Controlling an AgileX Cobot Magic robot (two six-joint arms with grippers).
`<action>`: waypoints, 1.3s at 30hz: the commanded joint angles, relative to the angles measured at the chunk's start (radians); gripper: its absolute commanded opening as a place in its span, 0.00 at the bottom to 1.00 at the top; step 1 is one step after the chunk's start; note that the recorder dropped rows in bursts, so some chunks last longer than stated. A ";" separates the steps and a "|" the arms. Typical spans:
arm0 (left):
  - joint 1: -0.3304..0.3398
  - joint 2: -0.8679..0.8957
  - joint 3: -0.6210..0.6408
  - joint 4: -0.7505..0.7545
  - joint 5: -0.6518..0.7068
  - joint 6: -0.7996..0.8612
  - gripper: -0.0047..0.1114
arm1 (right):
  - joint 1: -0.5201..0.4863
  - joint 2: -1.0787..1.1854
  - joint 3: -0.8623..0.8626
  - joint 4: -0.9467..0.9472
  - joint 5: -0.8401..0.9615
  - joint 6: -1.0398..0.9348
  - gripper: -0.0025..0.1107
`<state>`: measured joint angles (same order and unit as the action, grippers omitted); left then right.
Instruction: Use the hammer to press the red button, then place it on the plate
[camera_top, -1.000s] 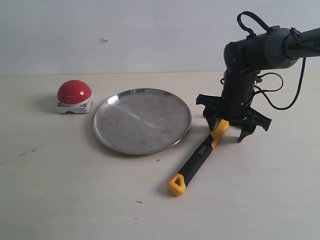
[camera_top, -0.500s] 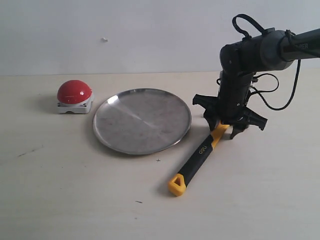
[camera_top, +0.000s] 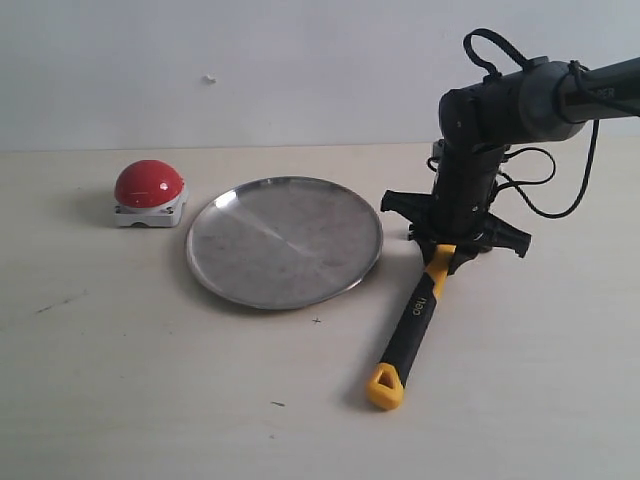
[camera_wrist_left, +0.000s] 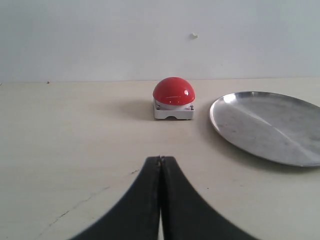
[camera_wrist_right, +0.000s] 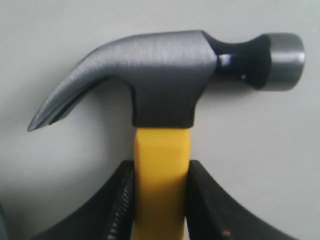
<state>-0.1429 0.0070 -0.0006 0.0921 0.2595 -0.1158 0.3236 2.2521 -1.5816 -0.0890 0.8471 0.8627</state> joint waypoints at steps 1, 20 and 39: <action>0.003 -0.007 0.001 -0.008 -0.003 -0.007 0.04 | 0.003 0.017 0.006 0.010 -0.027 -0.029 0.02; 0.003 -0.007 0.001 -0.008 -0.003 -0.007 0.04 | 0.003 -0.220 0.006 -0.168 -0.164 -0.058 0.02; 0.003 -0.007 0.001 -0.008 -0.003 0.005 0.04 | 0.003 -0.308 0.137 -0.413 -0.485 -0.189 0.02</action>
<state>-0.1429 0.0070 -0.0006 0.0921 0.2595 -0.1138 0.3238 1.9635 -1.4798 -0.4646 0.4630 0.6866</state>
